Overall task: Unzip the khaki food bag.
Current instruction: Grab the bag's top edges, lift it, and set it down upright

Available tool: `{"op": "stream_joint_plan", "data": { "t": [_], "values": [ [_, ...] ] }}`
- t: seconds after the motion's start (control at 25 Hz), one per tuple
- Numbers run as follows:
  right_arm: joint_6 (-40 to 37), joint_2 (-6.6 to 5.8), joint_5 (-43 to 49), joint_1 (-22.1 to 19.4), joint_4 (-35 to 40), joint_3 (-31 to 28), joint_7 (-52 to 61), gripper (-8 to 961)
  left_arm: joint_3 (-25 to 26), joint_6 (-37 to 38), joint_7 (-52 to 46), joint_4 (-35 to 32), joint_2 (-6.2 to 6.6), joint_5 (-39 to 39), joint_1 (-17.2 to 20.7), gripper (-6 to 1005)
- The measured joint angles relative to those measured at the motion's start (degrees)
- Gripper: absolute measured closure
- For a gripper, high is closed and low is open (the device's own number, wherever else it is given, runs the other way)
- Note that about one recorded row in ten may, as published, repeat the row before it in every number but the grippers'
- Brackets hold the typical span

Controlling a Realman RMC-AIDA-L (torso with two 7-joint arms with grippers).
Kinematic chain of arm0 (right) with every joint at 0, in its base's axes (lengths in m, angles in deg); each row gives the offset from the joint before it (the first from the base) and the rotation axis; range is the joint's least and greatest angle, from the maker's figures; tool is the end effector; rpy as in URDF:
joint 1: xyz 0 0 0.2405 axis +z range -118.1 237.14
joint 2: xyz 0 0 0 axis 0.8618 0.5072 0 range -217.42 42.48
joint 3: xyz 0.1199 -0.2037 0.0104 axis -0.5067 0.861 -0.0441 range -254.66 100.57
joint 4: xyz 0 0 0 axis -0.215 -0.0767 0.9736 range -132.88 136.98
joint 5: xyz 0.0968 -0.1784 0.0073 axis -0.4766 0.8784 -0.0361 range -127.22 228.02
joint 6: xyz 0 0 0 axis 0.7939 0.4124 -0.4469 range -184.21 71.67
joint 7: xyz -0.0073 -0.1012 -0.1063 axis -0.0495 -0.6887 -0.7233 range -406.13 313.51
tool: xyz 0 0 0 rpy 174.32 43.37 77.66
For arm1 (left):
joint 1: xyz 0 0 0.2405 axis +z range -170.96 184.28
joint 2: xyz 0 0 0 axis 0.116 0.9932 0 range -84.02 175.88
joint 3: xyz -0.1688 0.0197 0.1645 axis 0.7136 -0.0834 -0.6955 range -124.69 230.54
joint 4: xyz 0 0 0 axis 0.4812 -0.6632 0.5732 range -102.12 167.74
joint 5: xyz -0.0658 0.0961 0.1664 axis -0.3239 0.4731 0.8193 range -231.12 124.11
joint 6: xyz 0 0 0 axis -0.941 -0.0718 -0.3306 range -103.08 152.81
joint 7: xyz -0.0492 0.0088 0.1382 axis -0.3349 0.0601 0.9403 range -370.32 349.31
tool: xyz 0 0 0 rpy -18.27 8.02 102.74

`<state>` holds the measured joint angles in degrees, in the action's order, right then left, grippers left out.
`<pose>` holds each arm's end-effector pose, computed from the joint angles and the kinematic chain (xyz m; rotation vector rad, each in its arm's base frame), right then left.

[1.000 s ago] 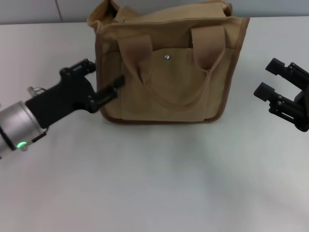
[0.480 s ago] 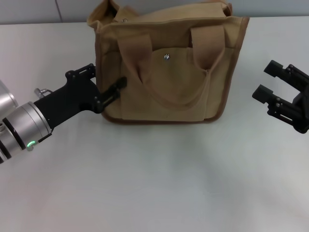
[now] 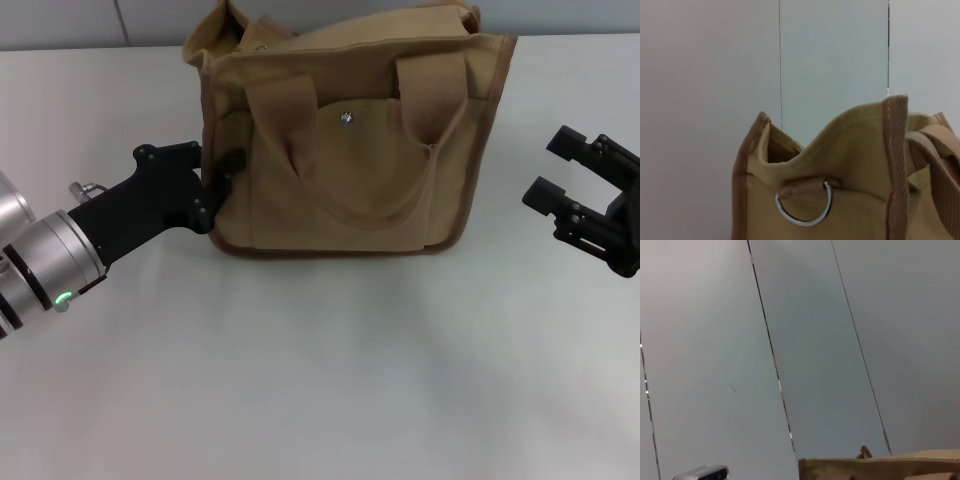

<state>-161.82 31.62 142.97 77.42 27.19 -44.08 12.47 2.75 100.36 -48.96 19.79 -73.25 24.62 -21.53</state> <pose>0.2642 0.2466 0.0316 -2.3137 0.4647 1.2950 -0.2615 0.3133 -0.0327 -2.3141 -0.3634 -0.8301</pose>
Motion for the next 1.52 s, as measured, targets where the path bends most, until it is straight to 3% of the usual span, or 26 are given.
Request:
{"op": "stream_joint_plan", "data": {
  "t": [0.08, 0.28, 0.76, 0.92, 0.96, 1.08, 1.2, 1.32, 1.52],
  "values": [
    [0.0, 0.01, 0.0, 0.0, 0.0, 0.0, 0.0, 186, 0.0, 0.3, 0.1, 0.0, 0.00, 0.0, 0.1, 873],
    [-0.4, 0.09, 0.0, -0.2, 0.0, -0.2, -0.1, 187, 0.6, 3.9, 2.6, 0.2, -0.01, -1.3, 0.8, 915],
    [-2.3, 0.09, -0.4, -0.6, 0.0, -1.1, -0.2, 187, 0.3, 9.8, 2.4, -0.3, 0.09, -3.4, 0.6, 949],
    [-4.1, 0.32, -1.1, -0.7, -0.4, -6.2, -0.5, 188, 0.1, 16.2, -2.2, -6.4, 0.51, -3.4, 1.5, 949],
    [-5.1, 0.37, -3.7, -0.8, -2.8, -10.8, -1.9, 188, 0.0, 18.6, -3.8, -8.6, 0.61, -3.2, 1.8, 949],
    [-5.7, 0.24, -10.9, -1.0, -7.9, -17.0, -3.9, 189, -0.2, 21.8, -5.9, -11.4, 0.90, -2.4, 1.9, 948],
    [-5.4, 0.20, -14.5, -0.7, -9.5, -18.9, -3.9, 189, -0.4, 22.9, -6.8, -13.2, 0.93, -1.6, 1.9, 948],
    [-5.0, 0.16, -14.9, 1.2, -9.6, -18.1, -3.6, 190, -1.1, 23.7, -7.0, -14.4, 0.88, -0.8, 1.9, 948],
    [-4.3, 0.23, -13.2, 6.4, -9.2, -11.2, -3.6, 191, -3.1, 25.6, -6.9, -15.4, 0.88, 0.2, 1.4, 948]
  ]
}}
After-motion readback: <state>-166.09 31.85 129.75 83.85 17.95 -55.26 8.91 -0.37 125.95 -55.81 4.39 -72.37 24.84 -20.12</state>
